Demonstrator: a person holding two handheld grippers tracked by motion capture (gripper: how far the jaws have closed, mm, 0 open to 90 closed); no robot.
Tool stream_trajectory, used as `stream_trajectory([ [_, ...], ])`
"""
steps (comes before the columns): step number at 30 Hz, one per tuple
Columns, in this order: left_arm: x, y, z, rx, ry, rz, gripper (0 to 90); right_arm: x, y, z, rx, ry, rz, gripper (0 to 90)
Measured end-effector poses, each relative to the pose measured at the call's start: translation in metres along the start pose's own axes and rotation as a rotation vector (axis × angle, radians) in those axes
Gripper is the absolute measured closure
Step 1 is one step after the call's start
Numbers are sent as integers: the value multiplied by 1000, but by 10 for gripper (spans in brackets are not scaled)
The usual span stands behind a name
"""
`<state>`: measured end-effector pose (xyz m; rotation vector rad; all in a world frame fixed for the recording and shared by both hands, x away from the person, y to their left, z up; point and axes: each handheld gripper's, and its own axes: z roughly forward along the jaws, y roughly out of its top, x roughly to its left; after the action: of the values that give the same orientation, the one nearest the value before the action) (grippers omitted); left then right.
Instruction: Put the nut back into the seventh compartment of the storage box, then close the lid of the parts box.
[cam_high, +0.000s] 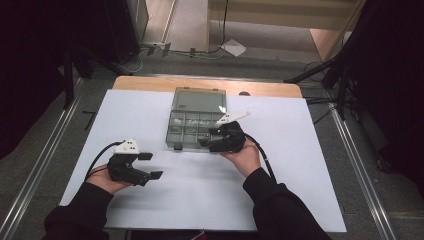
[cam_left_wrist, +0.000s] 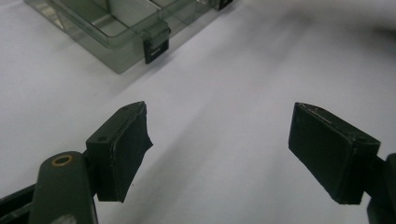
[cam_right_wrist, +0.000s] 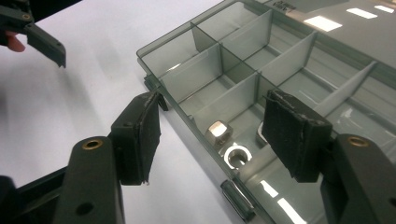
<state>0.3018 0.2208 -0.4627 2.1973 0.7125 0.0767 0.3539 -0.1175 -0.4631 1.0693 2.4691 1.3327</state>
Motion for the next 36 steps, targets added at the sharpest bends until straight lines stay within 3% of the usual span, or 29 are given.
stream_trajectory([
  [11,11,13,6,-8,49,-52,201,-6,-1,-17,-30,-11,3,369],
  [24,21,28,18,-13,30,-95,202,-14,-4,-28,-41,-30,28,363],
  [36,35,45,30,-20,53,-131,202,-20,-4,-29,-42,-53,32,363],
])
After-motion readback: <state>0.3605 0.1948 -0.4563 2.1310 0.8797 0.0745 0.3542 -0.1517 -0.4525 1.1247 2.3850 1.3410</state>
